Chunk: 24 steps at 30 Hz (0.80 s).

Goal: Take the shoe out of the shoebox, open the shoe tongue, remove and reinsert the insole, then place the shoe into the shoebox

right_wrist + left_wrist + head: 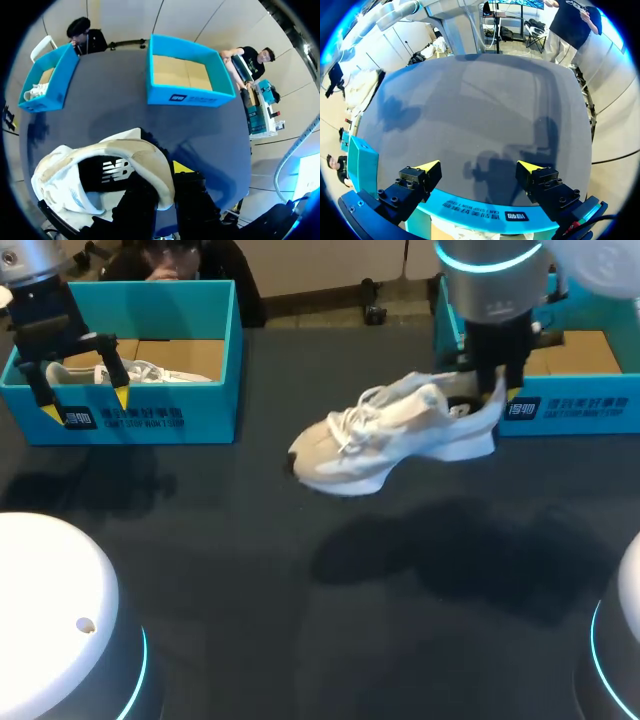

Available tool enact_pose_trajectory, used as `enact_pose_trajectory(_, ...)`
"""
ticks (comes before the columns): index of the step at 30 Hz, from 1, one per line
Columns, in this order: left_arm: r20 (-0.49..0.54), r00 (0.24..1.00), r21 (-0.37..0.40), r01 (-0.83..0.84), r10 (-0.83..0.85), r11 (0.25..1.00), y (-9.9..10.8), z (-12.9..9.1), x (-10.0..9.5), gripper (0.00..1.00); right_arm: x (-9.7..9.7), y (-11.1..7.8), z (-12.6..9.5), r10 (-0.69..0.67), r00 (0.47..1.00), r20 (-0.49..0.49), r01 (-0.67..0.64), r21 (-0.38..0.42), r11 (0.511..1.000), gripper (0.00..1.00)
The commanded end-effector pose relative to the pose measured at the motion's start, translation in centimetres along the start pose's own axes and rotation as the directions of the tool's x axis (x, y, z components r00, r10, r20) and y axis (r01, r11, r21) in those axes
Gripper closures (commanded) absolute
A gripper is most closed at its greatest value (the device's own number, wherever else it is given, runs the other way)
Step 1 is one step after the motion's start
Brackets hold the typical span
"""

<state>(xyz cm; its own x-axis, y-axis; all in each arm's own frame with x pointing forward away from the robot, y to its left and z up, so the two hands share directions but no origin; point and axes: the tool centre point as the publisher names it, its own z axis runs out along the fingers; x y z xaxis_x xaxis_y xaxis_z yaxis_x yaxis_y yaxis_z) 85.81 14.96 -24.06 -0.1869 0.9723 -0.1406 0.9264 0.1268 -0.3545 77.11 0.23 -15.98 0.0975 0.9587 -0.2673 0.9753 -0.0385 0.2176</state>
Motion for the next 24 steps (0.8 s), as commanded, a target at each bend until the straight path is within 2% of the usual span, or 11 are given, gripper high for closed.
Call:
enact_pose_trajectory(1,0.001,1.000,-0.005,-0.001,0.001,1.000,-0.1,0.1,0.1,0.00,2.2,-1.0,-0.3,0.009,1.000,0.022,-0.010,0.006,1.000,1.00)
enact_pose_trajectory(13,0.001,1.000,-0.005,-0.001,0.001,1.000,-0.1,0.1,0.1,0.00,7.3,-5.0,0.0,-0.026,1.000,-0.008,0.026,0.045,0.999,1.00)
enact_pose_trajectory(19,0.001,1.000,-0.005,-0.001,0.001,1.000,-0.1,0.1,0.1,0.00,8.0,-6.8,0.4,-0.037,0.999,-0.006,0.037,0.061,0.997,1.00)
enact_pose_trajectory(24,0.001,1.000,-0.005,-0.001,0.001,1.000,-0.1,0.1,0.1,0.00,8.0,-7.0,0.4,-0.041,0.999,-0.011,0.041,0.062,0.997,1.00)
